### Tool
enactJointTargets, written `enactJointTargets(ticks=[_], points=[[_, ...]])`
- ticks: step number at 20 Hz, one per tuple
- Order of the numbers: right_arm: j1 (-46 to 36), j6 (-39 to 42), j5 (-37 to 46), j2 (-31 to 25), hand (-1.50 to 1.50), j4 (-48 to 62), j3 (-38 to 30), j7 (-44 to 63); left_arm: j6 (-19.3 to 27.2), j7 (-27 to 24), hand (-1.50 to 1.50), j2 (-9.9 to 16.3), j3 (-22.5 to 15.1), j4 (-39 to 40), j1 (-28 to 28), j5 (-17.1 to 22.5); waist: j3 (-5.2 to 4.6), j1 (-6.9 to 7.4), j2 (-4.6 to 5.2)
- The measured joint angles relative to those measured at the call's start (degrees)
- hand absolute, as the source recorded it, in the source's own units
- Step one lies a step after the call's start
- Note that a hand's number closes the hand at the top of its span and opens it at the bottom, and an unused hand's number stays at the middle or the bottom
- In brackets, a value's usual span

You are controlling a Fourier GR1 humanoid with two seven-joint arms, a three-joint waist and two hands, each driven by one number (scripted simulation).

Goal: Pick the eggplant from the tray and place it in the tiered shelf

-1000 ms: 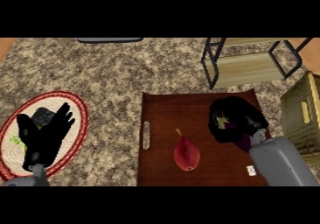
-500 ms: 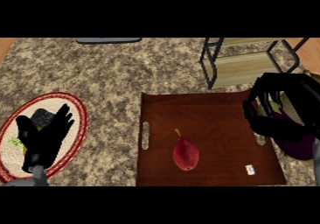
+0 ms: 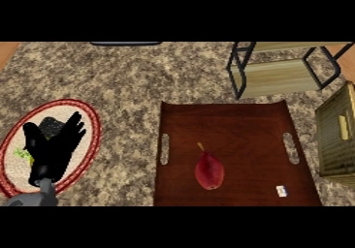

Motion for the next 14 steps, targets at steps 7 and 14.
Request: enactJointTargets(ticks=[7,14], points=[[-13.7,-0.9,-1.8,-6.8,1.50,13.9,-4.0,2.9,-0.2,-0.5,0.00,-0.9,-0.3,0.0,-0.4,-0.8,-0.01,0.99,0.29],[-22.8,-2.2,1.5,-12.5,1.50,31.5,-3.3,-4.9,-0.9,-0.2,0.00,-1.2,-0.2,0.5,-1.2,-1.1,0.07,1.55,0.49]])
